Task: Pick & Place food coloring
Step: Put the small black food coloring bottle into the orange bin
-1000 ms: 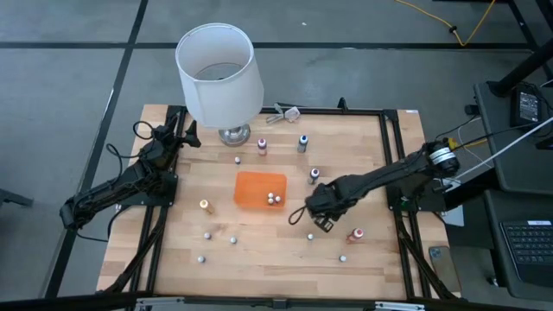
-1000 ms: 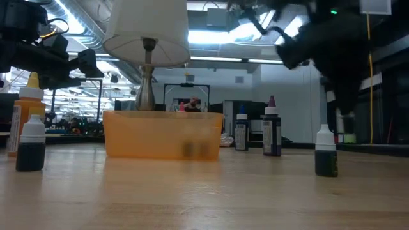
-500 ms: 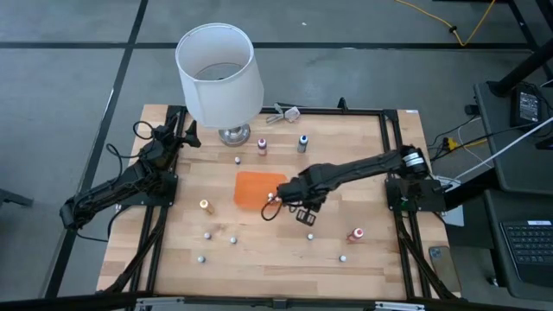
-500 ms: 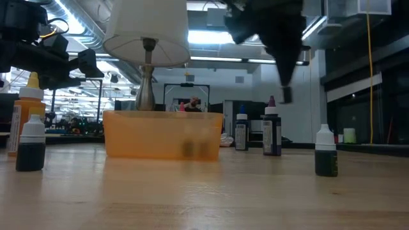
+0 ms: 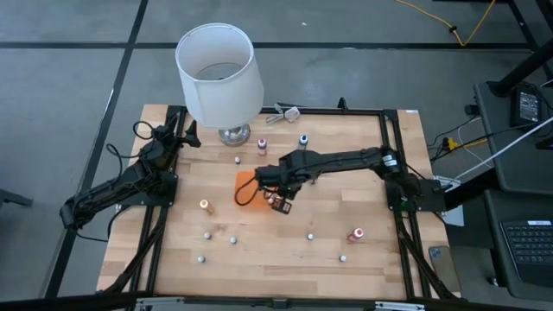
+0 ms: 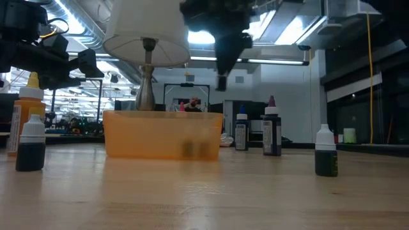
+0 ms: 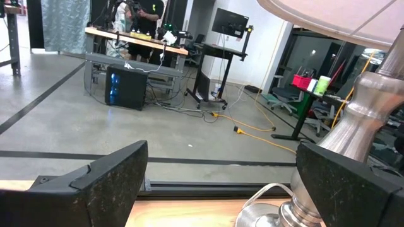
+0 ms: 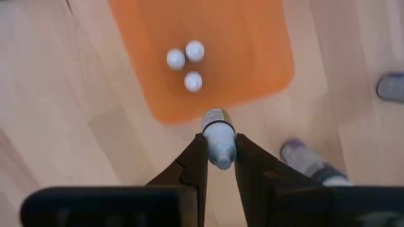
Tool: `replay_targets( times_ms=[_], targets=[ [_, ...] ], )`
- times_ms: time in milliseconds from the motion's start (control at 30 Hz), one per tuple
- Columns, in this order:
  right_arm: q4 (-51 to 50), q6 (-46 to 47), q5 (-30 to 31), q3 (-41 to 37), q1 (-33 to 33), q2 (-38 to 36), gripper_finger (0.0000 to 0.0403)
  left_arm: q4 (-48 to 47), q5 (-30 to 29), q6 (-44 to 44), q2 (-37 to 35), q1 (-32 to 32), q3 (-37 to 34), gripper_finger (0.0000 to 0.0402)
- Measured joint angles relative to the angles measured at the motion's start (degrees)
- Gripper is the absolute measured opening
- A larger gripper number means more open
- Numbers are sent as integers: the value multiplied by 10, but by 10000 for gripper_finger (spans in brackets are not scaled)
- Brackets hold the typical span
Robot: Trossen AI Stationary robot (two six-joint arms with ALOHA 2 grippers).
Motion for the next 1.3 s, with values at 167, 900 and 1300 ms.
replay_targets(
  times_ms=[167, 900, 1300],
  targets=[
    [11, -23, 0, 31, -10, 37, 67, 0, 0, 0, 0, 0, 0, 391],
    [65, -61, 14, 31, -14, 132, 71, 0, 0, 0, 0, 0, 0, 391],
    [69, -55, 15, 30, -10, 154, 71, 0, 0, 0, 0, 0, 0, 391]
  ],
)
